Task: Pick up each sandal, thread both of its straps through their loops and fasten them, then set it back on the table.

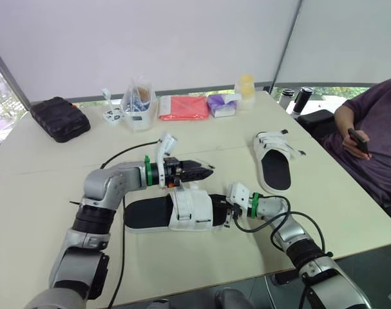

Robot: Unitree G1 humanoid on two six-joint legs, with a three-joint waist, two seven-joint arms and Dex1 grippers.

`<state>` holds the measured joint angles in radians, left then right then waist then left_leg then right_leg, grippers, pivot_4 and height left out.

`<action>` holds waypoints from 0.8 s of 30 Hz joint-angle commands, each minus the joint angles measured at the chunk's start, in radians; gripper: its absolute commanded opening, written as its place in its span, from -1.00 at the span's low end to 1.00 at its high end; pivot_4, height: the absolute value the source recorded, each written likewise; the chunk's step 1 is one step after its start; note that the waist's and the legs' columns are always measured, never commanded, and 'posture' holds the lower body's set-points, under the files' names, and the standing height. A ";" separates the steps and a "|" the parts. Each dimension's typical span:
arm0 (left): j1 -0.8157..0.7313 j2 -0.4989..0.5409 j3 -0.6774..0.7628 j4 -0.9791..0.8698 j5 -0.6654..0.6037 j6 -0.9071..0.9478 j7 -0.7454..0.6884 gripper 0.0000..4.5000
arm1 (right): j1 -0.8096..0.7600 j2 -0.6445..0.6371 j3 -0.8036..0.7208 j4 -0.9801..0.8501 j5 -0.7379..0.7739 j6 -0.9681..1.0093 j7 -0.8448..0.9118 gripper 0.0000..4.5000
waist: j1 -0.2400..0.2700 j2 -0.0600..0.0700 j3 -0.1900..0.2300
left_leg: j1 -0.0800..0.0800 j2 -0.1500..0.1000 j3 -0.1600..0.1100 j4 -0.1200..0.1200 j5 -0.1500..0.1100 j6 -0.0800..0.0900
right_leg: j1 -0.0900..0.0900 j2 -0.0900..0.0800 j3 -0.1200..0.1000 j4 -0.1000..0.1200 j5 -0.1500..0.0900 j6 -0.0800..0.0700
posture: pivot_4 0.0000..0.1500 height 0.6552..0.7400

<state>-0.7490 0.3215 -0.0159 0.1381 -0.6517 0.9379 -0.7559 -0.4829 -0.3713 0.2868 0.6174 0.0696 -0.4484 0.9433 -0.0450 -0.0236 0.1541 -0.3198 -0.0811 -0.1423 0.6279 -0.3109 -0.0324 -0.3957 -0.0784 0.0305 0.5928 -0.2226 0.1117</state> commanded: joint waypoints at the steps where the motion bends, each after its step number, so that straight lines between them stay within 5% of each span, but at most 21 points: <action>1: -0.113 0.020 -0.002 0.125 0.161 -0.189 0.088 0.67 | 0.070 -0.012 0.058 0.145 -0.109 0.081 -0.011 -1.00 | 0.001 0.000 0.000 | 0.000 0.000 0.000 0.001 0.000 0.000 | 0.000 0.000 -0.001 0.000 0.000 0.000 | 1.00 1.00; 7: -0.252 0.095 -0.260 0.446 0.541 -0.622 0.022 0.67 | 0.065 -0.010 0.061 0.157 -0.112 0.079 -0.011 -1.00 | 0.001 0.001 0.000 | 0.001 0.001 0.001 0.000 0.001 -0.001 | -0.001 0.001 -0.004 0.000 0.000 0.000 | 1.00 1.00; 15: -0.341 0.038 -0.328 0.636 0.648 -0.779 -0.180 0.67 | 0.052 -0.003 0.059 0.165 -0.112 0.084 -0.016 -1.00 | -0.001 -0.001 0.001 | -0.001 0.002 0.001 0.001 0.002 0.001 | -0.004 0.000 -0.005 0.000 0.001 0.001 | 1.00 1.00; 24: -0.443 -0.059 -0.448 0.939 0.901 -0.920 -0.019 0.67 | 0.061 0.000 0.058 0.167 -0.114 0.081 -0.027 -1.00 | 0.000 -0.002 0.002 | -0.001 0.002 0.000 0.001 0.002 0.002 | -0.003 0.000 -0.006 0.000 0.002 0.004 | 1.00 1.00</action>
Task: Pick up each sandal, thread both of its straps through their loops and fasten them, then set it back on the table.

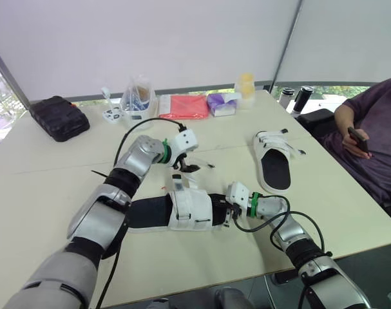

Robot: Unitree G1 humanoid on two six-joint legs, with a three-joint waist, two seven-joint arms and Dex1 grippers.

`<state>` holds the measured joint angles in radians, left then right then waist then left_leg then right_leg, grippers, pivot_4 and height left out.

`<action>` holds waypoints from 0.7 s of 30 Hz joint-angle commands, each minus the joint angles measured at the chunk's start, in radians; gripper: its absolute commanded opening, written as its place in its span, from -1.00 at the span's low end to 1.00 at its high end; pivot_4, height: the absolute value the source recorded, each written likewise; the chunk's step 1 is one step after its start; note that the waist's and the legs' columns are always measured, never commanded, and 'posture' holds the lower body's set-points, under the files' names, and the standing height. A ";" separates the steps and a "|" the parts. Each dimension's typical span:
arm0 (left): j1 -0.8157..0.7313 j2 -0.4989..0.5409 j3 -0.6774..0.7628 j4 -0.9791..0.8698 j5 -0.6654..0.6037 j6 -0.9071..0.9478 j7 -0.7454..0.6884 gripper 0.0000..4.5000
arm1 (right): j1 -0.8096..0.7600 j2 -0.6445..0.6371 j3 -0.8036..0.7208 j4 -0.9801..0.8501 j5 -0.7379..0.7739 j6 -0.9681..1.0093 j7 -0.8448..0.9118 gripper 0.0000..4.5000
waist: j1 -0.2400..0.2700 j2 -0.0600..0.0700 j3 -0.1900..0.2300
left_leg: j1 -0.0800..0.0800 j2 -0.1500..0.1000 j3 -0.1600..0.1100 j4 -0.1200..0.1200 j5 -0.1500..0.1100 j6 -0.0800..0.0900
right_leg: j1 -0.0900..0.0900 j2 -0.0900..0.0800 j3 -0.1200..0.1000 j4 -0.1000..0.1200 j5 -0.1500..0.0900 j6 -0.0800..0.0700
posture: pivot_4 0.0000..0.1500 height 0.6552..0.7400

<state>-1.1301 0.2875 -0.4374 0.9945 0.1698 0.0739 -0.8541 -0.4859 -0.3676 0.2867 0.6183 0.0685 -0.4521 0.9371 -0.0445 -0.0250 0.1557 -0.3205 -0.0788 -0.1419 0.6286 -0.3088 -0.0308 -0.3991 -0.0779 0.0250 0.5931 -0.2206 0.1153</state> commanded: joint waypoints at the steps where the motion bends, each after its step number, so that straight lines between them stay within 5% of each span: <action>1: -0.076 -0.036 -0.029 0.117 0.095 -0.069 0.098 0.67 | 0.061 -0.001 0.058 0.167 -0.112 0.087 -0.022 -1.00 | 0.000 -0.002 0.001 | 0.000 0.000 0.000 0.000 0.000 0.000 | 0.000 0.000 0.000 0.000 0.000 0.000 | 1.00 1.00; 4: -0.106 -0.064 -0.022 0.195 0.130 -0.100 0.156 0.67 | 0.059 0.002 0.058 0.167 -0.112 0.088 -0.025 -1.00 | -0.002 -0.003 0.002 | -0.001 0.001 0.000 0.000 0.000 0.000 | 0.000 0.000 -0.001 0.000 0.000 0.001 | 1.00 1.00; 7: -0.123 -0.086 -0.003 0.240 0.142 -0.114 0.174 0.36 | 0.065 0.001 0.057 0.160 -0.111 0.088 -0.028 -1.00 | -0.002 -0.003 0.003 | -0.001 0.002 0.001 -0.001 0.000 0.000 | 0.000 0.000 -0.002 0.000 0.000 0.001 | 1.00 1.00; 13: -0.124 -0.087 0.043 0.265 0.126 -0.107 0.150 -0.94 | 0.066 -0.002 0.056 0.164 -0.113 0.082 -0.031 -1.00 | -0.002 -0.003 0.004 | -0.001 0.002 0.000 -0.001 0.000 0.000 | 0.000 0.000 -0.003 0.000 0.001 0.001 | 1.00 1.00; 21: -0.132 -0.072 0.158 0.250 0.069 -0.101 0.117 -0.98 | 0.059 0.004 0.058 0.172 -0.116 0.078 -0.035 -1.00 | -0.003 -0.003 0.005 | 0.000 0.002 0.000 -0.001 0.000 0.000 | -0.001 0.000 -0.004 0.001 0.001 0.002 | 1.00 1.00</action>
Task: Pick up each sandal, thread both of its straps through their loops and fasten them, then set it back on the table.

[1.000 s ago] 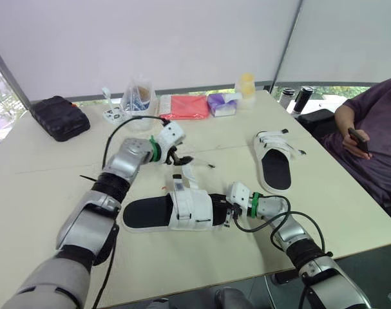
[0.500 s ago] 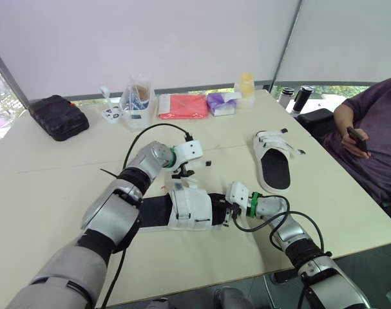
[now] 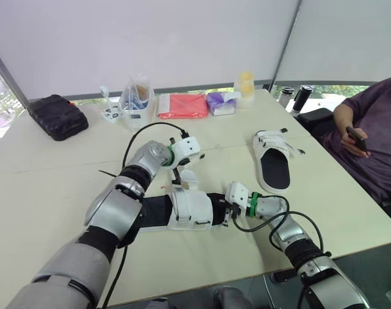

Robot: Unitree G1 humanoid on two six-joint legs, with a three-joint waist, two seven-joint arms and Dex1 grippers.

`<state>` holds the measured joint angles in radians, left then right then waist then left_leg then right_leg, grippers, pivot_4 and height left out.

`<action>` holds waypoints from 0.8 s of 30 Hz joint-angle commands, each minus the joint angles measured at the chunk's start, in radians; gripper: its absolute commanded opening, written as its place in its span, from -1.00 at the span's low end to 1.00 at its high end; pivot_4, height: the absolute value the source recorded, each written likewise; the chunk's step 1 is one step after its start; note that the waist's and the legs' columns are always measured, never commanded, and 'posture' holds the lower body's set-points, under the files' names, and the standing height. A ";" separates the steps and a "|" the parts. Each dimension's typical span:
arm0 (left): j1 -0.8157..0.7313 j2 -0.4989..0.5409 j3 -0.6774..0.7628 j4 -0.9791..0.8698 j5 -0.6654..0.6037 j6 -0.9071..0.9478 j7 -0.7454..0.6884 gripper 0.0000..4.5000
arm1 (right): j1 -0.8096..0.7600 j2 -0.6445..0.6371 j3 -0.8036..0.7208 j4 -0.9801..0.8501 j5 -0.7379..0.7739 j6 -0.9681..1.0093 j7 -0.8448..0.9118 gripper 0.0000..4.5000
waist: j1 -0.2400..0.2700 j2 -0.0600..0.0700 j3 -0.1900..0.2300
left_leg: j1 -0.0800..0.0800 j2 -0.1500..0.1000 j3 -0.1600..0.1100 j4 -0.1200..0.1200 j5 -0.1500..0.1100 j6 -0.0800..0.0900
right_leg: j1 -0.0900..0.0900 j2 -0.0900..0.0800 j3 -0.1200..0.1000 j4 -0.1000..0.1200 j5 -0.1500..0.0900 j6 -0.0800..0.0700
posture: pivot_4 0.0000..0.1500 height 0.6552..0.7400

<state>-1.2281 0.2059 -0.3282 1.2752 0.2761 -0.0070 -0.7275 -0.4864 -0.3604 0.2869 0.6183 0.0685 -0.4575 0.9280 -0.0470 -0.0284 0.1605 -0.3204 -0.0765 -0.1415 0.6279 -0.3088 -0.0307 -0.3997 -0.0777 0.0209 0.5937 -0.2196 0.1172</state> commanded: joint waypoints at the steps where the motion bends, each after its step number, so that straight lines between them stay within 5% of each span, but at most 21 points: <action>1: -0.033 0.019 0.070 -0.051 -0.056 -0.089 -0.024 -0.98 | 0.060 -0.003 0.057 0.172 -0.116 0.083 -0.026 -1.00 | 0.000 0.000 0.000 | 0.000 0.000 0.000 0.000 0.000 0.000 | 0.000 0.000 0.000 0.000 0.000 0.000 | 1.00 1.00; 13: 0.088 0.134 0.131 -0.334 -0.142 -0.657 -0.196 -0.98 | 0.071 -0.008 0.058 0.171 -0.117 0.077 -0.029 -1.00 | 0.001 0.002 0.000 | 0.000 0.001 0.000 0.000 0.000 0.000 | -0.002 -0.001 0.000 0.000 0.001 0.000 | 1.00 1.00; 20: 0.276 0.308 0.132 -0.473 0.175 -1.454 0.062 -0.98 | 0.071 -0.015 0.053 0.176 -0.117 0.072 -0.029 -1.00 | 0.004 0.005 -0.002 | 0.000 0.001 0.001 0.000 0.000 0.000 | -0.002 -0.001 0.002 0.001 0.002 -0.003 | 1.00 1.00; 24: 0.350 0.316 0.226 -0.567 0.334 -1.603 0.201 -0.98 | 0.073 -0.015 0.055 0.181 -0.119 0.069 -0.030 -1.00 | 0.011 0.005 -0.002 | 0.000 0.001 0.000 0.000 0.000 0.000 | 0.000 -0.002 0.003 0.000 0.000 -0.006 | 1.00 1.00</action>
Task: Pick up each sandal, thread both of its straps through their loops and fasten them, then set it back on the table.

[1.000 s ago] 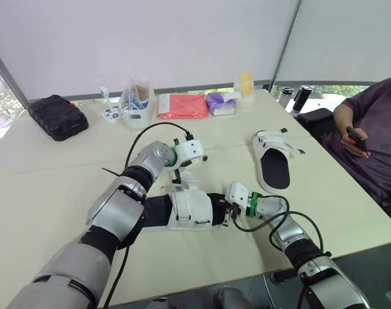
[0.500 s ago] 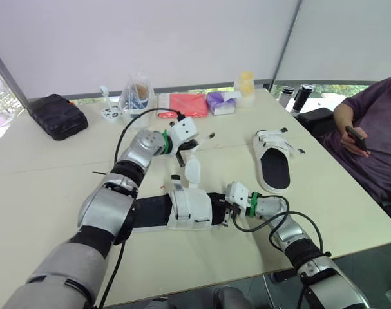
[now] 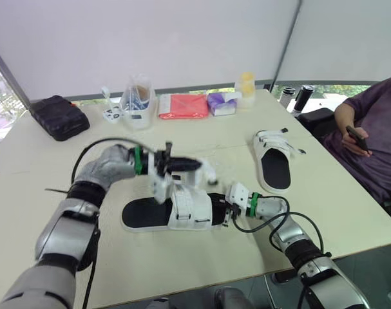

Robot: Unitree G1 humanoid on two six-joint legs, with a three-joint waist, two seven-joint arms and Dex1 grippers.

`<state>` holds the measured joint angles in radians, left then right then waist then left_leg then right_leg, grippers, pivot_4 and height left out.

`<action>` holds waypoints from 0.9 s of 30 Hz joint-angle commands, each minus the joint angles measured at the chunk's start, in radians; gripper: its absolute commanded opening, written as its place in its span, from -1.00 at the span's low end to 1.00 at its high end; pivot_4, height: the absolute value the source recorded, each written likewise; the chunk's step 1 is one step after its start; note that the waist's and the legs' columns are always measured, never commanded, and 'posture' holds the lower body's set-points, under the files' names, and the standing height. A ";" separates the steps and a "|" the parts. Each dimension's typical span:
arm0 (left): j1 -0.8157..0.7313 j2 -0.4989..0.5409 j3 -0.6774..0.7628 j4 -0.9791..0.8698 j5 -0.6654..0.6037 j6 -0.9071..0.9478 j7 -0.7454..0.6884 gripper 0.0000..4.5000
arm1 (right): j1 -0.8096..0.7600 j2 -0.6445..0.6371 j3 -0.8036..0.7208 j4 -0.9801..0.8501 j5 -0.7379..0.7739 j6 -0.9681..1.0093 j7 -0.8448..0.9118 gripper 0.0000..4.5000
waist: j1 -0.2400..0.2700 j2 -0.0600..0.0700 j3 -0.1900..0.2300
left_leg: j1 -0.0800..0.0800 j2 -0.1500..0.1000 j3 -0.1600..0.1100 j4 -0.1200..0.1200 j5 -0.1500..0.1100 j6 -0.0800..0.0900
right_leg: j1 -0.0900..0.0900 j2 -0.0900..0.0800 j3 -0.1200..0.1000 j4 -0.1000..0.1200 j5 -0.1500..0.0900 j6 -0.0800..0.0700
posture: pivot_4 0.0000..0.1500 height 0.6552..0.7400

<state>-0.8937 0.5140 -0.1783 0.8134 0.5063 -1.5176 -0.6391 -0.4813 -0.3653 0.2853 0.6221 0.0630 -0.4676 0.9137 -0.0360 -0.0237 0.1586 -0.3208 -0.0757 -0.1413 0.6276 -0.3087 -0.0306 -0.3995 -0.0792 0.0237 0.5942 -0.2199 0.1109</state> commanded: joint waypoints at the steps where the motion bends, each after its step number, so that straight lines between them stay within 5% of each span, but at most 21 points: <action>1: 0.027 0.008 0.090 -0.125 0.144 -0.097 0.148 -0.98 | 0.066 -0.009 0.058 0.178 -0.114 0.079 -0.016 -1.00 | 0.001 0.000 0.000 | 0.000 0.000 0.000 0.000 0.000 0.000 | 0.000 0.000 0.000 0.000 0.000 0.000 | 1.00 1.00; 5: 0.059 0.013 0.110 -0.157 0.358 -0.097 0.294 -0.98 | 0.057 -0.007 0.060 0.186 -0.116 0.079 -0.015 -1.00 | 0.000 0.001 -0.001 | 0.001 0.000 0.000 0.000 0.000 0.000 | 0.003 0.000 0.000 0.000 0.000 0.000 | 1.00 1.00; 8: 0.063 0.007 0.125 -0.178 0.470 -0.091 0.409 -0.63 | 0.049 -0.006 0.060 0.188 -0.115 0.081 -0.015 -1.00 | -0.001 0.002 -0.001 | 0.001 0.000 0.000 0.000 0.000 0.000 | 0.003 0.000 -0.001 0.000 0.000 0.000 | 1.00 1.00; 15: 0.102 0.086 0.067 -0.191 0.594 -0.014 0.646 0.90 | 0.059 -0.016 0.060 0.183 -0.115 0.078 -0.012 -1.00 | -0.001 0.004 -0.002 | 0.001 0.000 0.000 0.000 0.000 0.001 | 0.003 0.000 -0.001 0.001 0.002 0.003 | 1.00 1.00; 19: 0.114 0.135 0.039 -0.083 0.248 0.114 0.564 0.90 | 0.066 -0.020 0.058 0.177 -0.114 0.076 -0.013 -1.00 | -0.001 0.004 -0.002 | 0.001 0.000 0.000 0.000 0.000 0.001 | 0.003 0.000 -0.002 0.001 0.001 0.002 | 1.00 1.00; 21: 0.156 0.154 -0.012 -0.133 -0.025 0.264 0.406 0.90 | 0.069 -0.023 0.057 0.177 -0.113 0.074 -0.012 -1.00 | -0.003 0.005 -0.002 | 0.001 0.000 0.000 0.000 0.000 0.001 | 0.003 0.000 -0.003 0.001 0.000 0.001 | 1.00 1.00; 24: 0.302 0.166 -0.058 -0.477 -0.549 0.822 0.029 0.90 | 0.071 -0.027 0.057 0.179 -0.114 0.072 -0.010 -1.00 | -0.006 0.010 -0.001 | 0.001 0.000 0.000 0.000 0.000 0.001 | 0.003 -0.001 -0.003 0.001 0.000 0.000 | 1.00 1.00; 27: 0.382 0.213 -0.054 -0.825 -0.935 1.416 -0.070 0.90 | 0.069 -0.027 0.058 0.183 -0.115 0.069 -0.008 -1.00 | -0.006 0.008 0.001 | 0.000 0.000 -0.001 0.000 0.000 0.001 | 0.001 0.000 -0.003 0.002 0.000 0.000 | 1.00 1.00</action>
<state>-0.5071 0.6849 -0.2450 0.2016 -0.1488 -0.4553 -0.6594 -0.4837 -0.3660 0.2893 0.6331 0.0613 -0.4810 0.9099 -0.0419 -0.0152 0.1600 -0.3203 -0.0758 -0.1424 0.6281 -0.3085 -0.0299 -0.3983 -0.0795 0.0211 0.5959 -0.2203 0.1104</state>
